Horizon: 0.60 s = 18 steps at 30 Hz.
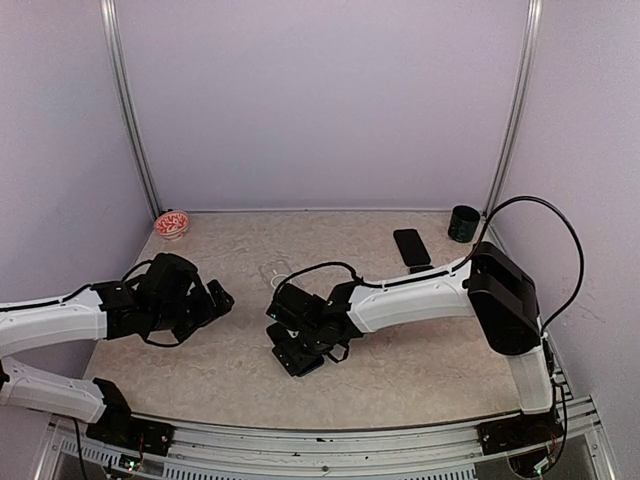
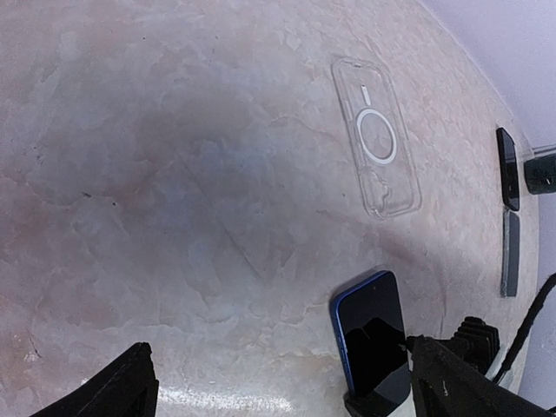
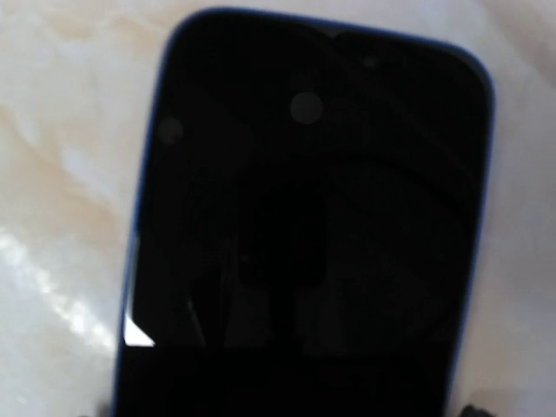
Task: Put the phone into the phone case
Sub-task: Pick up the phone at the center of the board.
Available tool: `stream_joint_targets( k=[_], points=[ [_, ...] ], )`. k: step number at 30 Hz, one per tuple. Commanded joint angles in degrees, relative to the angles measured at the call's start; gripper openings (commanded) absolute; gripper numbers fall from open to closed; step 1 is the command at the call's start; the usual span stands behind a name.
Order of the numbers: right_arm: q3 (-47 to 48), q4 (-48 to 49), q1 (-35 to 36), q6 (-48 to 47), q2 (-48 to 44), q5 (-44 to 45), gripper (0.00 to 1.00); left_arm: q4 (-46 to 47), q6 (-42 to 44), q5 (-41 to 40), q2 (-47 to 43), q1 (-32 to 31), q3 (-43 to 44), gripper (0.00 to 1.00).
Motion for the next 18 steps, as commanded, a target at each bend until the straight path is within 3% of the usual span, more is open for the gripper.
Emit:
stream_joint_targets(
  k=[1, 7, 18],
  points=[
    [4.4, -7.9, -0.9, -0.8, 3.3, -2.6, 0.89, 1.2, -0.5, -0.5, 0.3, -0.3, -1.1, 0.99],
    [8.1, -11.2, -1.4, -1.9, 6.5, -6.6, 0.82, 1.7, -1.0, -0.6, -0.6, -0.4, -2.2, 0.99],
    [12.4, -17.4, -1.3, -3.4, 9.4, -2.5, 0.76, 1.6, -1.0, -0.5, 0.5, -0.2, -2.5, 0.99]
  ],
)
